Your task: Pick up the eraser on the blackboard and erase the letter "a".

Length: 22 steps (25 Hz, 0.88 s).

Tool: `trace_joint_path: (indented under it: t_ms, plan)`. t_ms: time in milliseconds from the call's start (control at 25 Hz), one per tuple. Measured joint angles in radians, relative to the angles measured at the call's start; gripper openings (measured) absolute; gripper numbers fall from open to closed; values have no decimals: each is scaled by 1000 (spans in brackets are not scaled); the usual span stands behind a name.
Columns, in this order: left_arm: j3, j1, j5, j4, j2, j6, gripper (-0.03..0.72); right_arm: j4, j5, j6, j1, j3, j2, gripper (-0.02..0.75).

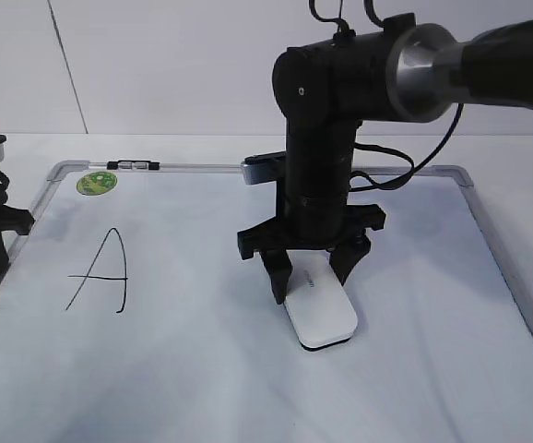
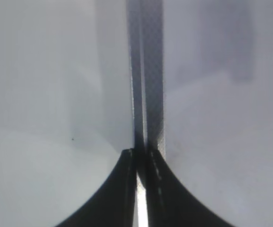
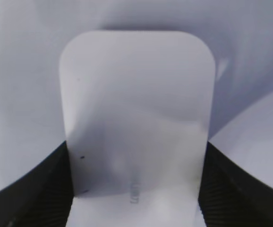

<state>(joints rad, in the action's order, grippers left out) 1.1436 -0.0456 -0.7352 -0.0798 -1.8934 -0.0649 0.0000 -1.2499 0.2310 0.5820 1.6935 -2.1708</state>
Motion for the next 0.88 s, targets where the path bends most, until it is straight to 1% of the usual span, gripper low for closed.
trace_joint_path:
  t_ms: [120, 240, 440, 600, 720, 880]
  plan:
    - [0, 0, 0, 0, 0, 0, 14, 0, 2, -6, 28, 0, 0, 543]
    - [0, 0, -2, 0, 0, 0, 14, -36, 8, -25, 82, 2, 0, 543]
    - [0, 0, -2, 2, 0, 0, 14, -34, 18, -56, 254, 2, 0, 543]
    - [0, 0, -2, 2, 0, 0, 14, -25, 21, -69, 370, 2, 0, 543]
    - [0, 0, -2, 0, 0, 0, 14, -25, 21, -75, 409, 2, 0, 543]
    - [0, 2, -2, -6, 0, 0, 14, 0, 23, -121, 413, 12, -2, 543]
